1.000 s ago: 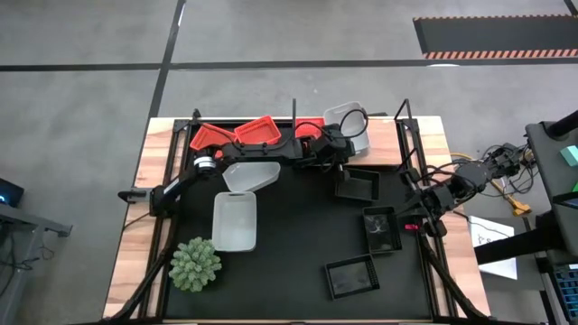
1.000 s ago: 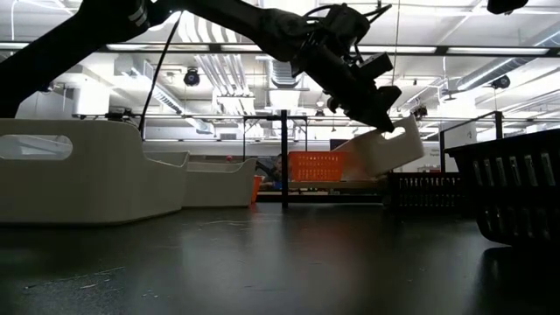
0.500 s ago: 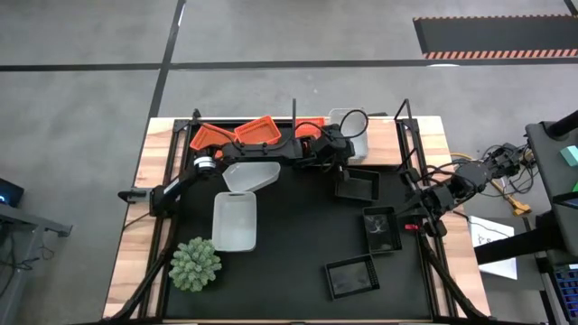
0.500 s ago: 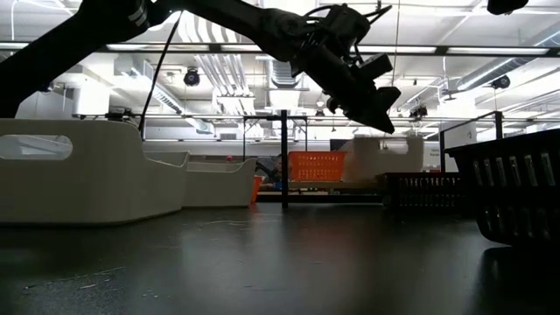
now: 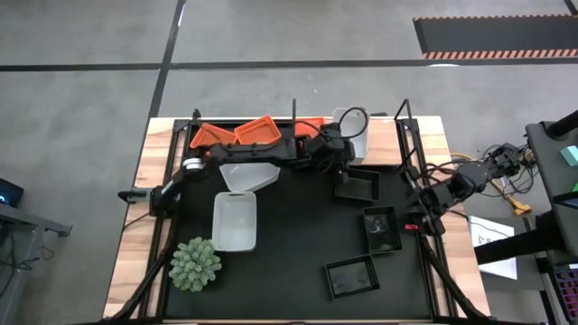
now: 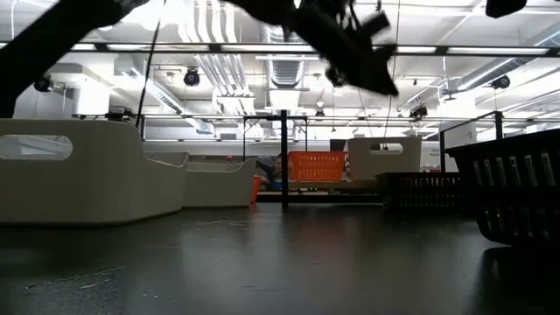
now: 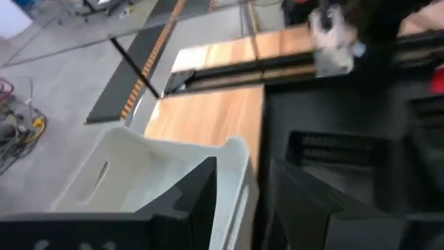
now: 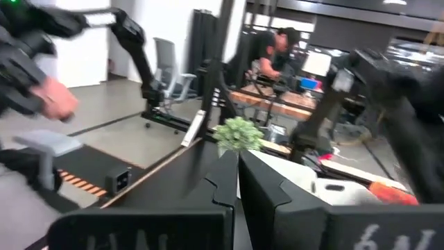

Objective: Stack baskets on shelf by color
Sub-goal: Put the bottom right white bin on the shelf

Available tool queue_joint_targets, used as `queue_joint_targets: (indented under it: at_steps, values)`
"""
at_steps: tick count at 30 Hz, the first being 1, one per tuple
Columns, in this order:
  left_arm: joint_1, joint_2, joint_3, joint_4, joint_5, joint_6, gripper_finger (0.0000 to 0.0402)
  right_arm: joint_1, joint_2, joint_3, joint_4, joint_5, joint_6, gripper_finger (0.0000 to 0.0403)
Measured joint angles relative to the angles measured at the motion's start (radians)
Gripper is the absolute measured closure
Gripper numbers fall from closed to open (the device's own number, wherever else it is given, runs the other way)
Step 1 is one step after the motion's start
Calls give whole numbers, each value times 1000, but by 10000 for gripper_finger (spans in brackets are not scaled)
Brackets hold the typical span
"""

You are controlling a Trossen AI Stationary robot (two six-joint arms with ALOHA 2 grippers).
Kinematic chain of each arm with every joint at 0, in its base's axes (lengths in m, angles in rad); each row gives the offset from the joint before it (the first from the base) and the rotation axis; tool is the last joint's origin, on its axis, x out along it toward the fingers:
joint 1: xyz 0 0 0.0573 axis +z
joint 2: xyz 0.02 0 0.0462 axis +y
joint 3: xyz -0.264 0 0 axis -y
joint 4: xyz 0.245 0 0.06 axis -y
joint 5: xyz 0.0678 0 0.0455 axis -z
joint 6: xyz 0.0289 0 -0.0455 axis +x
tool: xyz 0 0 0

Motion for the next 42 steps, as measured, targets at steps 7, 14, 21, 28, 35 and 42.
queue_joint_targets:
  at_steps: [7,14,21,28,35,42]
  values:
    - [-110,-152,-4,-194,1,-3,281,0,31,-7,-2,225,88,394]
    - [-258,-242,-145,-202,6,3,281,-2,155,7,-12,507,249,394]
    - [-317,-370,-404,-3,4,55,281,-2,363,138,-163,513,421,394]
    - [-307,-549,-664,268,-32,88,281,-68,545,338,-369,512,520,394]
    - [-284,-686,-918,610,-64,162,281,-282,709,593,-559,508,487,394]
    - [-272,-772,-1091,782,-69,215,281,-545,875,772,-571,301,303,394]
